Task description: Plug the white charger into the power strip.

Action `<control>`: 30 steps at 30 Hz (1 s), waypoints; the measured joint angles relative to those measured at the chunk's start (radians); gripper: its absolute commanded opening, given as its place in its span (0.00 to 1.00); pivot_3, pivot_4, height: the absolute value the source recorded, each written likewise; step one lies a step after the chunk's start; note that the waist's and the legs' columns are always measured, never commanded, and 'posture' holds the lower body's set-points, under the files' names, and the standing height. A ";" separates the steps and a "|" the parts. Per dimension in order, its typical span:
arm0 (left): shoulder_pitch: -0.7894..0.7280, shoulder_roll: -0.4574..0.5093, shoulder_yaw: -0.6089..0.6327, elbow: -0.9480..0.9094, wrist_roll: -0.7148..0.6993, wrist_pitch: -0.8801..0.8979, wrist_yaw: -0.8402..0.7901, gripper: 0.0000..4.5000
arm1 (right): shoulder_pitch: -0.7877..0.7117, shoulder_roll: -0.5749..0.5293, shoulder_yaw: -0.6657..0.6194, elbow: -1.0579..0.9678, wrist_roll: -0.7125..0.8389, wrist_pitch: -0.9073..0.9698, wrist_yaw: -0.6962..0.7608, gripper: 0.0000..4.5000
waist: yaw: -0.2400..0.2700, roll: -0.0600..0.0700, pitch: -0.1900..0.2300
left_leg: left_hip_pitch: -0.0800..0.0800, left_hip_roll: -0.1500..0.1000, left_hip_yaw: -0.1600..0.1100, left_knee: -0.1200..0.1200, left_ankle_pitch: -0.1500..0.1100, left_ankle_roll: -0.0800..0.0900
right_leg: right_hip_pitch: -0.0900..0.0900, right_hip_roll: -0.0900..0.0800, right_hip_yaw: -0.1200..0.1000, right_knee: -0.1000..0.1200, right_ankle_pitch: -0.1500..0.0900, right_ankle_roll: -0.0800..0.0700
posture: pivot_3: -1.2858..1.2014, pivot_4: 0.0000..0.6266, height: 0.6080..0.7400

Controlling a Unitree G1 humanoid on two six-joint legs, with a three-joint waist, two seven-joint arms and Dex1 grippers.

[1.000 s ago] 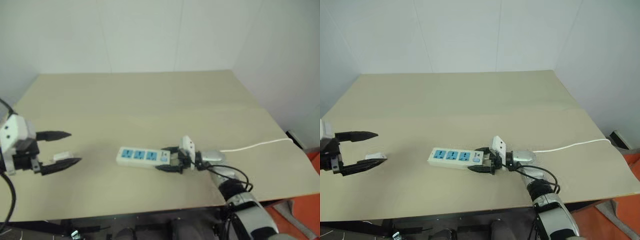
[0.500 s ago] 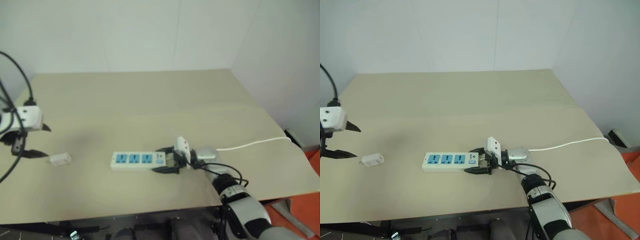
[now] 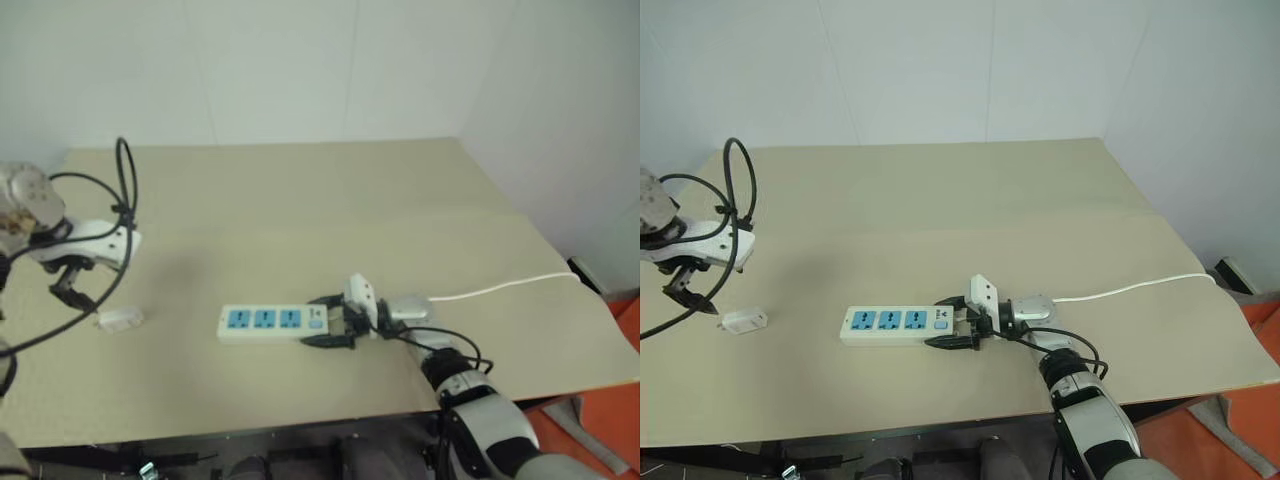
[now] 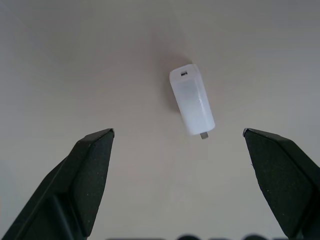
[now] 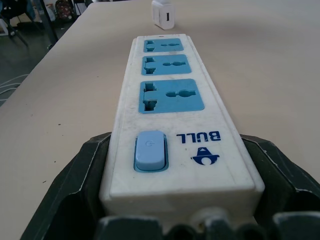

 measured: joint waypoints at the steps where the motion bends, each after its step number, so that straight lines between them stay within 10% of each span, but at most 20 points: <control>1: -0.008 -0.018 -0.008 0.017 0.002 0.003 0.000 1.00 | 0.000 0.000 0.000 0.000 0.000 0.001 0.000 0.76 | 0.000 0.000 0.000 | 0.000 0.000 0.000 0.000 0.000 0.000 | 0.000 0.000 0.000 0.000 0.000 0.000 | 0.52 0.24 1.00; 30: 0.122 -0.115 -0.008 0.017 0.074 0.326 0.002 1.00 | 0.000 -0.004 0.000 -0.004 -0.006 0.008 -0.011 0.76 | -0.003 0.000 0.000 | 0.000 0.000 0.000 0.002 0.000 0.000 | 0.000 0.001 0.002 0.003 0.000 0.001 | 0.52 0.24 1.00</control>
